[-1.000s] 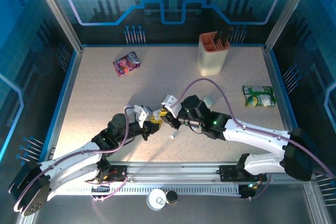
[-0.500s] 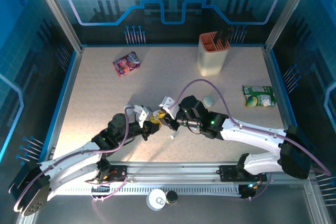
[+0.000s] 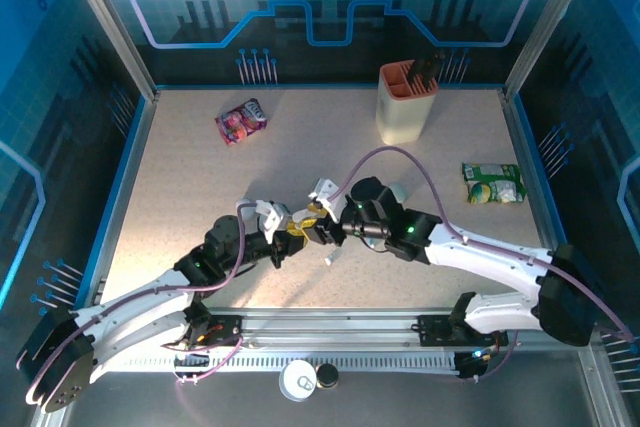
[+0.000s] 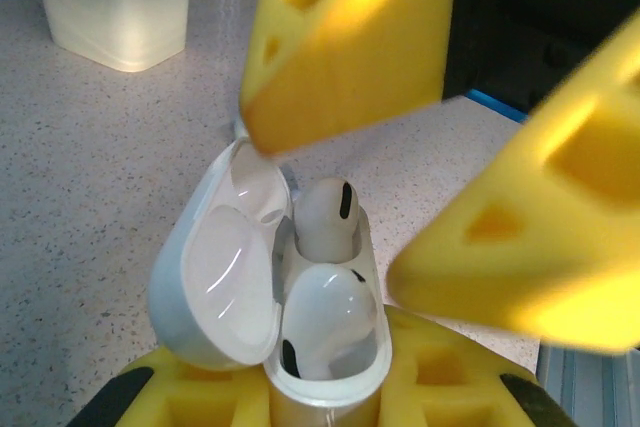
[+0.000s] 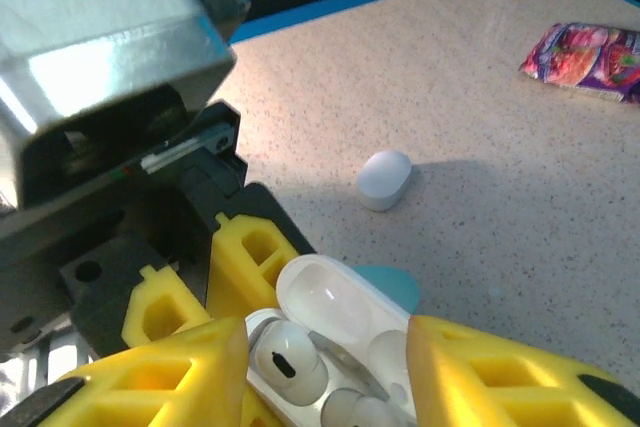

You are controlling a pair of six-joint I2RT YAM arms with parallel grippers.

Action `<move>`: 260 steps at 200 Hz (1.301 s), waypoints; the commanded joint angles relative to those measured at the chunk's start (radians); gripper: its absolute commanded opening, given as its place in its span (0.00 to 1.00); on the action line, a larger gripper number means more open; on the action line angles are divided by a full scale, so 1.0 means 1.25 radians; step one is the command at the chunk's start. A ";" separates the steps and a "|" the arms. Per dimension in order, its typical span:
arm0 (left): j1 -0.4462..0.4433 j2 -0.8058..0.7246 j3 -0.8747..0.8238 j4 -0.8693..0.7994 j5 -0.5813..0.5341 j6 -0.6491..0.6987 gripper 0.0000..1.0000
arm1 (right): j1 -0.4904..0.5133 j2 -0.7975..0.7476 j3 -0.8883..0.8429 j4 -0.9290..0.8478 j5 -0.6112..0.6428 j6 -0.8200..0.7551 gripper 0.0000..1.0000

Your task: Insert the wireless bluetooth earbuds into the charging case

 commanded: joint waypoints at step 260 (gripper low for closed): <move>0.004 -0.066 0.000 -0.040 0.031 0.097 0.06 | -0.137 0.083 0.217 -0.428 -0.243 -0.052 0.57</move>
